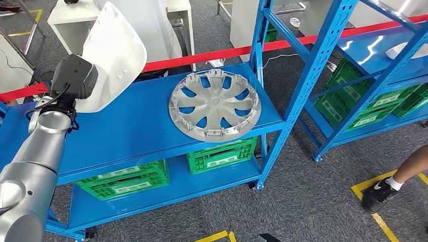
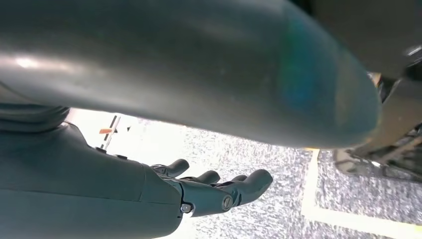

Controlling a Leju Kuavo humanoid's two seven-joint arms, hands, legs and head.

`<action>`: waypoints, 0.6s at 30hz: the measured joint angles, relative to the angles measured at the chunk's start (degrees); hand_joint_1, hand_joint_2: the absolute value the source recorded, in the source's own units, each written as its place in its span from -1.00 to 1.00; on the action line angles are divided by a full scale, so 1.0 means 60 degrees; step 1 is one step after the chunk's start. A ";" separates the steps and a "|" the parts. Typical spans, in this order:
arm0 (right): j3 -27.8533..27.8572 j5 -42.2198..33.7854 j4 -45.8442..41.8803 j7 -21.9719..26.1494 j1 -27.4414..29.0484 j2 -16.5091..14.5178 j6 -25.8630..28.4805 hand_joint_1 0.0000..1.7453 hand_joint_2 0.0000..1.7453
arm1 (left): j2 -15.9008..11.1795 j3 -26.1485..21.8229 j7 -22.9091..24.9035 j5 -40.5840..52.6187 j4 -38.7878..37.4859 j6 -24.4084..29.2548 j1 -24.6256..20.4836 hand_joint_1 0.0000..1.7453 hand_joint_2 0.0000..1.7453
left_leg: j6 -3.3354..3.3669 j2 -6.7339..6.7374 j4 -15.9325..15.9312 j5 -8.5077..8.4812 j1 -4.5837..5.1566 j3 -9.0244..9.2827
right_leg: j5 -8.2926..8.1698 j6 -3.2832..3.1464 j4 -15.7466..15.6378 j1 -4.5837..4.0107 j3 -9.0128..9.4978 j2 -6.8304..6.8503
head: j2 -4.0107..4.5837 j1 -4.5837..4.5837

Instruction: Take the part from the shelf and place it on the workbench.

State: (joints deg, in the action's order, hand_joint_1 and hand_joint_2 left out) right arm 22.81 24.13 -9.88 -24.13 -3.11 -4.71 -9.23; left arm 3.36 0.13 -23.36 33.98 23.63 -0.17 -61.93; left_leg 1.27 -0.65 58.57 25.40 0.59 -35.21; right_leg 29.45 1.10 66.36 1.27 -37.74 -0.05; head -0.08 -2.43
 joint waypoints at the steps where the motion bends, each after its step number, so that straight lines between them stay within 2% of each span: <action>1: 0.0001 0.0000 0.0000 0.0001 0.0000 -0.0001 0.0000 -1.00 -1.00 | 0.0000 0.0002 0.0002 -0.0001 0.0009 0.0000 -0.0002 1.00 1.00 | -0.0056 -0.0009 0.0060 0.0036 -0.0001 -0.0014 | -0.0238 -0.0028 -0.0517 -0.0014 0.0235 -0.0014 | 0.0001 0.0001; 2: 0.0001 -0.0003 0.0000 0.0006 0.0002 -0.0004 -0.0001 -1.00 -1.00 | 0.0002 0.0006 0.0002 -0.0002 0.0017 -0.0007 0.0001 1.00 1.00 | -0.0114 -0.0022 0.0105 0.0054 0.0004 -0.0025 | -0.0339 -0.0068 -0.0851 -0.0028 0.0386 -0.0027 | 0.0001 0.0001; 5: 0.0004 -0.0023 0.0000 0.0027 0.0004 -0.0012 0.0000 -1.00 -1.00 | 0.0012 0.0030 0.0007 -0.0021 0.0025 -0.0093 0.0015 1.00 1.00 | -0.0271 -0.0059 0.0130 0.0038 0.0016 -0.0050 | -0.0356 -0.0247 -0.1001 -0.0051 0.0409 -0.0056 | 0.0001 0.0001; 7: 0.0018 -0.0058 0.0000 0.0029 0.0001 -0.0024 0.0007 -1.00 -1.00 | 0.0021 0.0077 0.0012 -0.0048 0.0028 -0.0172 0.0010 1.00 1.00 | -0.0391 -0.0041 0.0343 0.0262 -0.0010 -0.0153 | -0.0411 -0.0377 -0.1054 -0.0029 0.0398 -0.0045 | 0.0001 0.0015; 8: 0.0036 -0.0082 0.0000 0.0029 0.0003 -0.0030 0.0010 -1.00 -1.00 | 0.0030 0.0109 0.0014 -0.0060 0.0028 -0.0209 0.0006 1.00 1.00 | -0.0447 -0.0025 0.0627 0.0497 -0.0029 -0.0262 | -0.0441 -0.0434 -0.1080 -0.0015 0.0392 -0.0036 | 0.0001 0.0026; 10: 0.0109 -0.0131 0.0000 0.0029 0.0007 -0.0033 0.0013 -1.00 -1.00 | 0.0066 0.0215 0.0029 -0.0109 0.0014 -0.0308 0.0002 1.00 1.00 | -0.0544 0.0006 0.1788 0.1177 -0.0076 -0.0681 | -0.0484 -0.0500 -0.1082 -0.0017 0.0349 -0.0016 | 0.0001 0.0044; 11: 0.0146 -0.0146 0.0000 0.0029 0.0011 -0.0034 0.0013 -1.00 -1.00 | 0.0081 0.0278 0.0038 -0.0154 -0.0004 -0.0359 0.0006 1.00 1.00 | -0.0577 0.0011 0.2333 0.1409 -0.0097 -0.0863 | -0.0506 -0.0514 -0.1081 -0.0018 0.0321 -0.0008 | 0.0000 0.0044; 12: 0.0181 -0.0157 0.0000 0.0029 0.0018 -0.0035 0.0013 -1.00 -1.00 | 0.0092 0.0343 0.0046 -0.0214 -0.0025 -0.0409 0.0009 1.00 1.00 | -0.0600 0.0016 0.2702 0.1520 -0.0116 -0.0954 | -0.0533 -0.0522 -0.1079 -0.0019 0.0288 -0.0002 | 0.0001 0.0045; 13: 0.0204 -0.0159 0.0000 0.0028 0.0025 -0.0035 0.0012 -1.00 -1.00 | 0.0095 0.0400 0.0045 -0.0287 -0.0041 -0.0442 0.0009 1.00 1.00 | -0.0604 0.0019 0.2644 0.1415 -0.0128 -0.0846 | -0.0563 -0.0518 -0.1076 -0.0019 0.0258 -0.0002 | 0.0002 0.0046; 14: 0.0221 -0.0158 0.0000 0.0027 0.0031 -0.0036 0.0011 -1.00 -1.00 | 0.0093 0.0455 0.0035 -0.0363 -0.0050 -0.0464 0.0004 1.00 1.00 | -0.0591 0.0023 0.2228 0.1177 -0.0137 -0.0561 | -0.0593 -0.0503 -0.1073 -0.0019 0.0234 -0.0005 | 0.0002 0.0046; 16: 0.0242 -0.0153 0.0000 0.0026 0.0036 -0.0041 0.0007 -1.00 -1.00 | 0.0079 0.0564 -0.0002 -0.0496 -0.0051 -0.0504 -0.0031 1.00 1.00 | -0.0533 0.0024 0.0886 0.0726 -0.0126 0.0269 | -0.0656 -0.0437 -0.1070 -0.0026 0.0192 -0.0015 | 0.0003 0.0045; 17: 0.0245 -0.0150 0.0000 0.0027 0.0034 -0.0045 0.0007 -1.00 -1.00 | 0.0067 0.0613 -0.0024 -0.0545 -0.0050 -0.0526 -0.0053 1.00 1.00 | -0.0501 0.0019 0.0392 0.0615 -0.0103 0.0558 | -0.0697 -0.0384 -0.1075 -0.0030 0.0174 -0.0018 | 0.0002 0.0041; 18: 0.0248 -0.0148 0.0000 0.0028 0.0032 -0.0049 0.0006 -1.00 -1.00 | 0.0051 0.0655 -0.0041 -0.0582 -0.0049 -0.0546 -0.0071 1.00 1.00 | -0.0471 0.0012 0.0099 0.0586 -0.0076 0.0714 | -0.0742 -0.0325 -0.1083 -0.0031 0.0157 -0.0021 | 0.0002 0.0044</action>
State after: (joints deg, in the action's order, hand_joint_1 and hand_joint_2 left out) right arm 24.30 23.24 -9.88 -23.96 -2.91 -5.00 -9.20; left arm 3.66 4.05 -23.61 30.49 23.34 -3.45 -62.36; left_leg -1.55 -0.57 59.16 28.91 0.13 -30.93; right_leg 25.00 -0.85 59.87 1.09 -36.79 -0.18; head -0.07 -2.16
